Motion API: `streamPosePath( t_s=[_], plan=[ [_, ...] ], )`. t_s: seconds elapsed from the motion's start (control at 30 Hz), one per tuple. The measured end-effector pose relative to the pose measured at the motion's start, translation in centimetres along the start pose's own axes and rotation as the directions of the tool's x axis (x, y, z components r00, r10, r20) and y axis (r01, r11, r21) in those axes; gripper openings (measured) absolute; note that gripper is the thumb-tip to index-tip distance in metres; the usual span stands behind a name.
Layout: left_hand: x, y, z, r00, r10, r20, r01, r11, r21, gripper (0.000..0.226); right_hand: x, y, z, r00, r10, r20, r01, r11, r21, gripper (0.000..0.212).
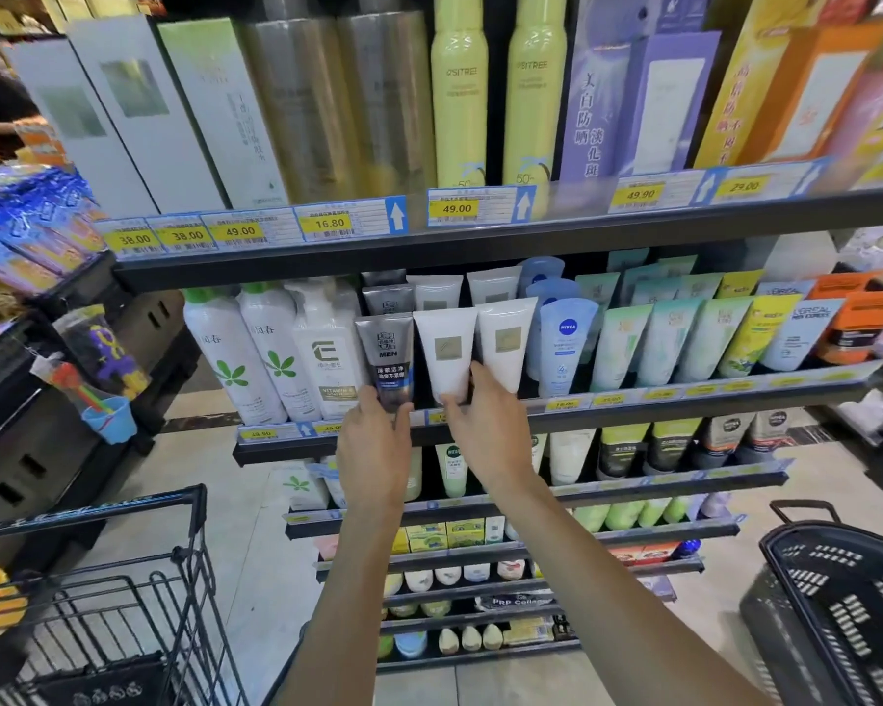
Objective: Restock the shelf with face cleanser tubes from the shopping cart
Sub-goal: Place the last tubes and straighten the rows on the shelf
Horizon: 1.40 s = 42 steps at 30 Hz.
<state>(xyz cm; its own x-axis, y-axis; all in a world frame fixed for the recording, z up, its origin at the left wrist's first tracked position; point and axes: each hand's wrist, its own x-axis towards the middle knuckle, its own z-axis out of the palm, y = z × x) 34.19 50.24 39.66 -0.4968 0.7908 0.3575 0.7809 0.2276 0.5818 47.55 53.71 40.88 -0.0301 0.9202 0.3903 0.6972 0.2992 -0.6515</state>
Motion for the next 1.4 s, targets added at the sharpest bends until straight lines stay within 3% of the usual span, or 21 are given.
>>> streamPosePath(
  t_s=[0.27, 0.43, 0.53, 0.77, 0.93, 1.4],
  plan=[
    [-1.1, -0.2, 0.5, 0.992, 0.079, -0.094, -0.082, 0.996, -0.028, 0.029, -1.2, 1.4, -2.0, 0.999, -0.054, 0.000, 0.054, 0.998, -0.017, 0.039],
    [-3.3, 2.2, 0.9, 0.974, 0.118, -0.194, -0.133, 0.989, -0.066, 0.026, -0.8, 4.3, -5.6, 0.985, 0.035, -0.171, -0.023, 0.997, 0.068, 0.044],
    [-4.6, 5.7, 1.9, 0.978, 0.161, -0.129, -0.175, 0.979, -0.104, 0.026, 0.2, 6.5, -7.7, 0.964, 0.105, -0.243, -0.097, 0.994, 0.044, 0.046],
    [-5.1, 11.8, 5.1, 0.987, 0.158, 0.018, -0.154, 0.977, -0.146, 0.047, 1.1, 8.5, -9.3, 0.968, 0.163, -0.189, -0.166, 0.986, 0.002, 0.045],
    [-4.6, 12.8, 5.9, 0.995, 0.084, 0.055, -0.079, 0.994, -0.079, 0.049, 2.0, 9.3, -8.5, 0.975, 0.189, -0.112, -0.195, 0.980, -0.042, 0.036],
    [-2.8, 13.7, 6.9, 0.996, -0.041, 0.084, 0.042, 0.999, -0.007, 0.050, 4.1, 10.7, -6.7, 0.979, 0.197, -0.060, -0.201, 0.977, -0.071, 0.050]
  ],
)
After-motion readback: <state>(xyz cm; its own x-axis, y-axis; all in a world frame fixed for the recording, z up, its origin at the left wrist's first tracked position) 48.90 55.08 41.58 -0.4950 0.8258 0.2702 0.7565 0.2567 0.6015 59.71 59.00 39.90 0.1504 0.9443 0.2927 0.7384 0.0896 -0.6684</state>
